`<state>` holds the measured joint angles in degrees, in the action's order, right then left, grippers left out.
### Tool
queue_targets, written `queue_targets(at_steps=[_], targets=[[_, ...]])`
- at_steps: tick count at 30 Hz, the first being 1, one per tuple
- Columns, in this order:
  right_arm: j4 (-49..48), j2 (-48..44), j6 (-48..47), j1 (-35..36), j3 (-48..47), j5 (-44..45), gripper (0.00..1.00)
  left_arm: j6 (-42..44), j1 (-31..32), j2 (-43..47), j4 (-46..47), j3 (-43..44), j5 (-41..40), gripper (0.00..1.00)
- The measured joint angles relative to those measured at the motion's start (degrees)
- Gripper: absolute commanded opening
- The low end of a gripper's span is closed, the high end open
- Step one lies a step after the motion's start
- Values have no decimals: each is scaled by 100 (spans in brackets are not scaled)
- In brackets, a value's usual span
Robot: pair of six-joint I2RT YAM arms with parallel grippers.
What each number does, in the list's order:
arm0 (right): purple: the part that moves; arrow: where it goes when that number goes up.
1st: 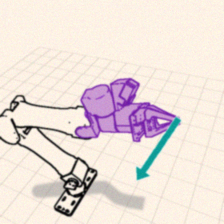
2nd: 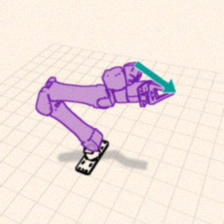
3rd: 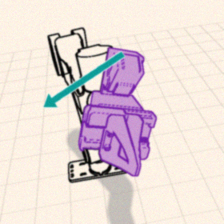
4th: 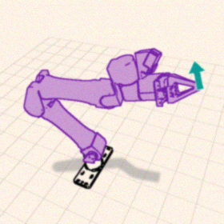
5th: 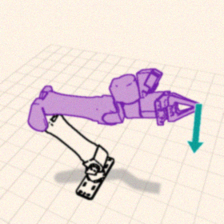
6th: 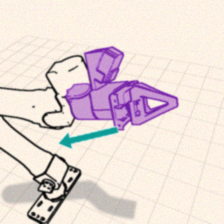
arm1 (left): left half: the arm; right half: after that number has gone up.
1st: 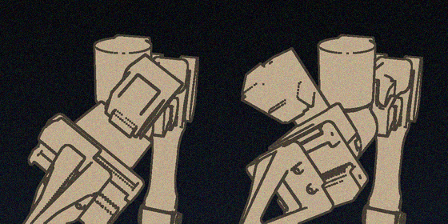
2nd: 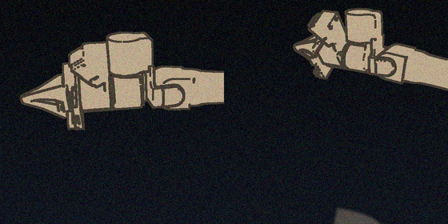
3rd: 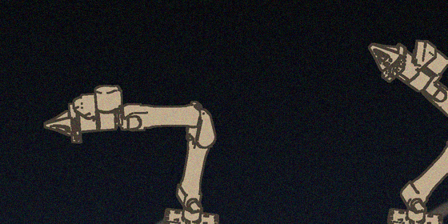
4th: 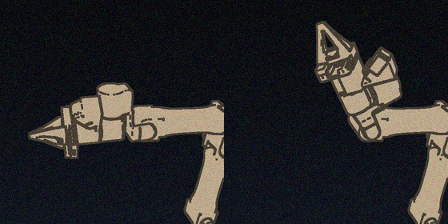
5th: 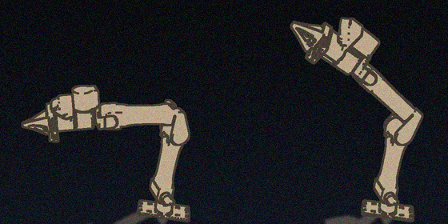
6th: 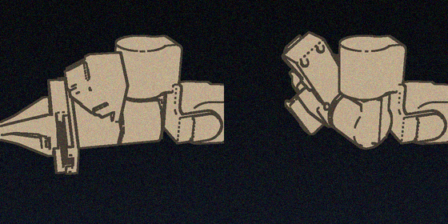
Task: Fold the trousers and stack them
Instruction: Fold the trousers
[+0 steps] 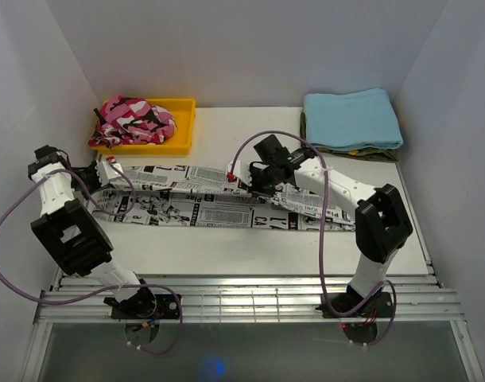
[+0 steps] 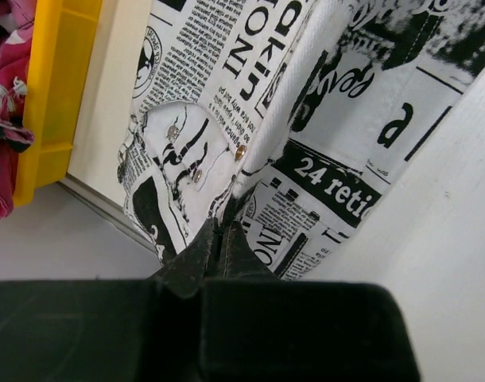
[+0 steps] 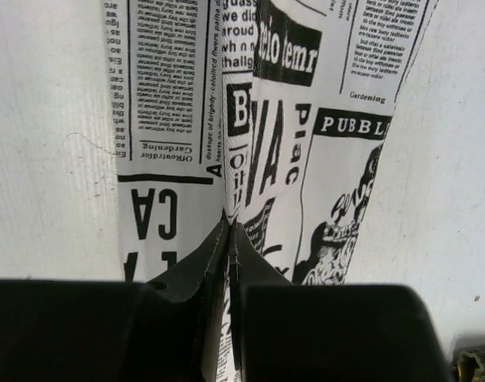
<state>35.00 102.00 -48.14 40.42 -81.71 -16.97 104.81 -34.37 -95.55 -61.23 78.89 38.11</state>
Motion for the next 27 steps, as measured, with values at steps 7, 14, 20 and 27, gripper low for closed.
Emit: queue_targets(at_steps=[7,14,20,27], targets=[[-33,-310,15,11,850,-142,8,238,-581,372,24,-831,-155,0],[-122,389,44,85,1113,-50,8,317,-647,319,485,-2155,-625,0],[-214,522,116,94,1071,24,8,94,-654,205,833,-2527,-758,0],[-256,494,111,7,1119,118,8,-166,-627,-2,542,-1939,-772,0]])
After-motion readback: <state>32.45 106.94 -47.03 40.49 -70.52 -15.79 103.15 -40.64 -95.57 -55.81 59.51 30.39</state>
